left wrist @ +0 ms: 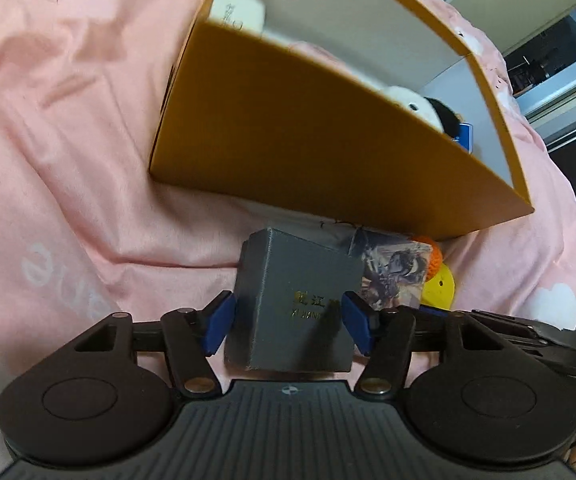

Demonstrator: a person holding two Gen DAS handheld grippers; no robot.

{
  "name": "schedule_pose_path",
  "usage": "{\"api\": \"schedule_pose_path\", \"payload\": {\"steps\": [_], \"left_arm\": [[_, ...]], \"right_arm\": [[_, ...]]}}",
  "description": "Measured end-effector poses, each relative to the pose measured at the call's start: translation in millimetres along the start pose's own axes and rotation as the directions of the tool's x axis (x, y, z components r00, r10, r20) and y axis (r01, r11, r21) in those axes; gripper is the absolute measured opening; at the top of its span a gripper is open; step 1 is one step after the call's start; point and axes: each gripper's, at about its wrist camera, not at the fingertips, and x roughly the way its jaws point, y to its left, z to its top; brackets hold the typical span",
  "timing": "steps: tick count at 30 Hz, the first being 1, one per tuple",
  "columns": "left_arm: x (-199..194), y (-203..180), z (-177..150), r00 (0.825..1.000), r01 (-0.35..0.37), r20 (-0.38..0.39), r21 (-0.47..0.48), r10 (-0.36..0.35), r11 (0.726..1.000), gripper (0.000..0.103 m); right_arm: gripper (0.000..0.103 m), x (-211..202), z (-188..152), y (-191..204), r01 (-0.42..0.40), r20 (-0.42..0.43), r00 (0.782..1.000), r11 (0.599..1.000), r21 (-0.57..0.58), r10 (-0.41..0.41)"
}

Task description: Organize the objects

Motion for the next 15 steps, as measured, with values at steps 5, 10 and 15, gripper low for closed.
{"api": "schedule_pose_path", "payload": {"steps": [5,10,15], "left_arm": [[9,10,-1,0.999,0.039,-0.018,-0.047,-0.040,0.998,0.078],[20,10,-5,0.996,0.065,-0.056,-0.052,-0.067,0.997,0.086],[25,11,-7,0.993,0.080,-0.080,-0.057,-0.084,0.995,0.090]], "right_arm": [[0.028,1,0,-1,0.000,-0.001,1.000,1.000,0.005,0.000],[0.028,1,0,-3,-0.003,-0.003,1.000,1.000,0.007,0.003],[0.028,1,1,-4,0.000,-0.002,1.000,1.000,0.007,0.000]]}}
